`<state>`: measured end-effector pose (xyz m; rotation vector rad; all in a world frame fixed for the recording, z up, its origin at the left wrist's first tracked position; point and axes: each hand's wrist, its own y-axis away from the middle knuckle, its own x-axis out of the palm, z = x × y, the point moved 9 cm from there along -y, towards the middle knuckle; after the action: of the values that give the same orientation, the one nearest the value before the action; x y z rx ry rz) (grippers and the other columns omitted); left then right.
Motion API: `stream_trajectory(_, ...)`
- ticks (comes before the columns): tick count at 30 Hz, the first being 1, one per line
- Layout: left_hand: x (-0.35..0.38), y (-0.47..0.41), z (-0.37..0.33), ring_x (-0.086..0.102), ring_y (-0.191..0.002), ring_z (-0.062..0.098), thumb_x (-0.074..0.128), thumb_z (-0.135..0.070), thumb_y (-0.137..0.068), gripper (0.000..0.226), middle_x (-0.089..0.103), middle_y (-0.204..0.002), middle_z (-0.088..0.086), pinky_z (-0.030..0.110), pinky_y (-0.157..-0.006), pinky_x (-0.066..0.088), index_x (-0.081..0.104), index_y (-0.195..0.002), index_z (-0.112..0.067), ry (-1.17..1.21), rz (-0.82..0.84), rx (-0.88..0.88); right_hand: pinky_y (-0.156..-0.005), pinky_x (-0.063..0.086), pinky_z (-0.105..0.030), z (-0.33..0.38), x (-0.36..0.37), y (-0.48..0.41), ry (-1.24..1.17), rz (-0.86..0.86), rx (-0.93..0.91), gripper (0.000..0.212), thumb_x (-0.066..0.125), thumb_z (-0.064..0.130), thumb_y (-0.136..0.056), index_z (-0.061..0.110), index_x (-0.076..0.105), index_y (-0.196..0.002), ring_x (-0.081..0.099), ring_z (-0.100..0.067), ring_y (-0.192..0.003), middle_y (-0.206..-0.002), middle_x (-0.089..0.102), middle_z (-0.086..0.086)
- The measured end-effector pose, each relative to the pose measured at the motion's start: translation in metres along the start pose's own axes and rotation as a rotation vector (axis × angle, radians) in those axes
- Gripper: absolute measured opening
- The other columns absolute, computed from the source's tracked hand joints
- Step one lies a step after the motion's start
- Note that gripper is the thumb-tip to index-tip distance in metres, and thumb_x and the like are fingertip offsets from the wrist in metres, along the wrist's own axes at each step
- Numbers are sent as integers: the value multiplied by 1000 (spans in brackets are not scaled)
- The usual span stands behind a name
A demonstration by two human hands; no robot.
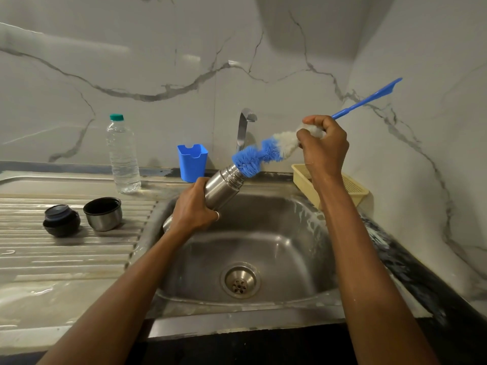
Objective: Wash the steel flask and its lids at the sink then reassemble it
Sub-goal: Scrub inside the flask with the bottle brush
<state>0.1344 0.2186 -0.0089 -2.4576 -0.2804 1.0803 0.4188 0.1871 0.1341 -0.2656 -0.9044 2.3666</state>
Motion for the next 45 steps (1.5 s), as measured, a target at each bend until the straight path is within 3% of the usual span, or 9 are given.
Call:
stream_trajectory(5,6,1,6,57,-94,20,90,-12,-64,78,63,-114,9,31,-76,46,49,-130,-14,25,16,-13,-87,60,-40,-1,13,4,40,101,-28,22,70,8,-79,17,72,-99,66,-11,-101,-93,68,18)
stream_trajectory(11,14,3,10,60,-98,20,90,-11,-64,81,64,-117,9,34,-82,52,48,-134,-16,19,47,-7,-94,55,-31,1,31,17,75,156,-66,23,70,5,-79,16,72,-98,64,-6,-99,-97,71,11)
stream_trajectory(18,17,3,-1,57,-99,19,89,-11,-66,80,62,-118,8,36,-85,53,48,-134,-15,41,36,8,-78,49,-7,-1,57,42,91,292,-72,24,67,1,-79,18,72,-96,63,1,-90,-96,71,9)
stream_trajectory(23,18,4,-4,61,-100,21,89,-11,-64,78,61,-114,3,39,-86,56,48,-130,-19,71,26,-3,-90,56,-23,-4,65,50,77,337,-62,24,66,3,-83,21,72,-98,63,-3,-101,-98,68,18)
stream_trajectory(26,13,3,4,59,-100,20,89,-11,-64,80,62,-117,6,38,-86,54,48,-132,-19,59,18,-21,-94,58,-33,-15,65,50,-47,423,43,23,71,11,-88,30,75,-101,65,-8,-111,-107,71,18)
stream_trajectory(31,14,6,4,60,-101,21,90,-11,-63,82,62,-118,6,39,-87,55,47,-134,-18,80,13,-23,-81,61,-36,-29,14,24,-360,50,256,13,73,15,-91,17,69,-103,74,-16,-94,-101,76,-2)
stream_trajectory(36,22,8,-4,57,-105,18,90,-12,-65,84,62,-124,7,38,-90,53,47,-136,-20,-3,70,40,-82,63,-36,-29,15,18,-404,86,268,33,67,26,-98,8,56,-125,76,-20,-95,-107,75,-9)
stream_trajectory(40,21,8,-2,54,-100,15,90,-12,-64,82,63,-124,8,37,-87,52,48,-135,-19,-31,67,38,-78,64,-39,-32,15,19,-373,80,275,17,57,21,-104,5,64,-106,77,-24,-85,-95,76,-13)
stream_trajectory(45,20,9,4,57,-104,19,89,-12,-66,82,62,-125,10,39,-90,53,46,-135,-18,-75,76,16,-75,63,-38,-40,24,34,-372,79,283,15,58,20,-103,11,65,-94,77,-25,-83,-90,76,-13)
